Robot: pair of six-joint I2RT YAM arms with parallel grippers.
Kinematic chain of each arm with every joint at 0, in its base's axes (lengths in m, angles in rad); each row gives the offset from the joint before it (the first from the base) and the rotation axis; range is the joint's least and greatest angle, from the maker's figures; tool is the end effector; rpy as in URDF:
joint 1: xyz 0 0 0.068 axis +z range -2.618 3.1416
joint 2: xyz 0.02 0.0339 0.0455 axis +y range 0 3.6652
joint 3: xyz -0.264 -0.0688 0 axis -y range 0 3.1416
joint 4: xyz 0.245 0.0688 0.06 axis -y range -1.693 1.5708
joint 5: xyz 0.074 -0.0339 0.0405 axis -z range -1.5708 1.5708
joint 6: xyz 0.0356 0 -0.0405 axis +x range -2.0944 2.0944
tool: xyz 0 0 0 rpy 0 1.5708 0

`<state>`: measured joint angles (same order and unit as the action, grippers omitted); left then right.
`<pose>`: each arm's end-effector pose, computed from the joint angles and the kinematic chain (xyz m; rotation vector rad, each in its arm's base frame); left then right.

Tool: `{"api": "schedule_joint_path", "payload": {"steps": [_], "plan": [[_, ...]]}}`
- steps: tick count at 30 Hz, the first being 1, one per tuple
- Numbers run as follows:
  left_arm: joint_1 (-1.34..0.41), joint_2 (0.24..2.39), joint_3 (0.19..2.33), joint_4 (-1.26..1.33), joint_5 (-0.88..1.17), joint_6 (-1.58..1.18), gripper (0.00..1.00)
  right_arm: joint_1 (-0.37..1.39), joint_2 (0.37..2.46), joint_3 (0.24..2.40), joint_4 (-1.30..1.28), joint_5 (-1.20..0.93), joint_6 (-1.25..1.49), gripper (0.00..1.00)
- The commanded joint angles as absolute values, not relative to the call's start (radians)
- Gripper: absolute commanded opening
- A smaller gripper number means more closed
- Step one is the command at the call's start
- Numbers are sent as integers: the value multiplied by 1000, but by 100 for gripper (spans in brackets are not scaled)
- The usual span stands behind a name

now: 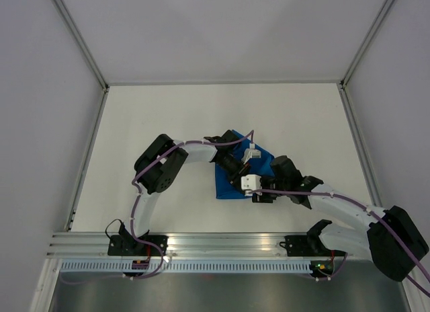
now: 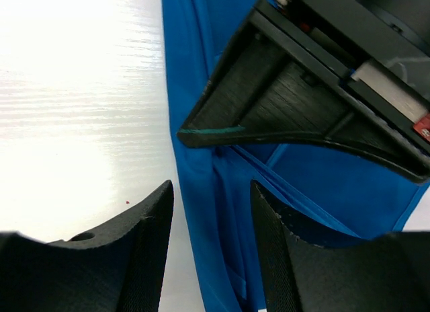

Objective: Fold the napkin, place the utensils inside, and roll it up
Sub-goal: Roll the napkin with the utensil

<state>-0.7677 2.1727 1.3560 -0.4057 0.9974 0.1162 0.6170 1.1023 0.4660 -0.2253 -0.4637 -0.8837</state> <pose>0.2762 -0.3082 0.1059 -1.3918 -2.3350 1.5486 0.1559 0.1301 0.1714 -1.7518 1.5780 0.4340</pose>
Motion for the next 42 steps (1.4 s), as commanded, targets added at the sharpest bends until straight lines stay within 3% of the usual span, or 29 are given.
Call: {"api": "schedule_joint_path", "payload": {"steps": [1, 19, 30, 33, 42], "plan": [[-767, 2238, 1353, -463, 885, 110, 2, 656, 1103, 451, -169, -440, -894, 56], [-767, 2235, 1371, -454, 868, 106, 5, 703, 1264, 468, -118, -402, -873, 49], [-744, 2191, 1359, -391, 862, 17, 26, 703, 1299, 497, -195, -426, -856, 16], [-730, 2146, 1342, -347, 859, -33, 32, 690, 1310, 511, -233, -455, -859, 13], [-666, 2011, 1278, -249, 770, -119, 33, 588, 1440, 632, -431, -603, -933, 9]]}}
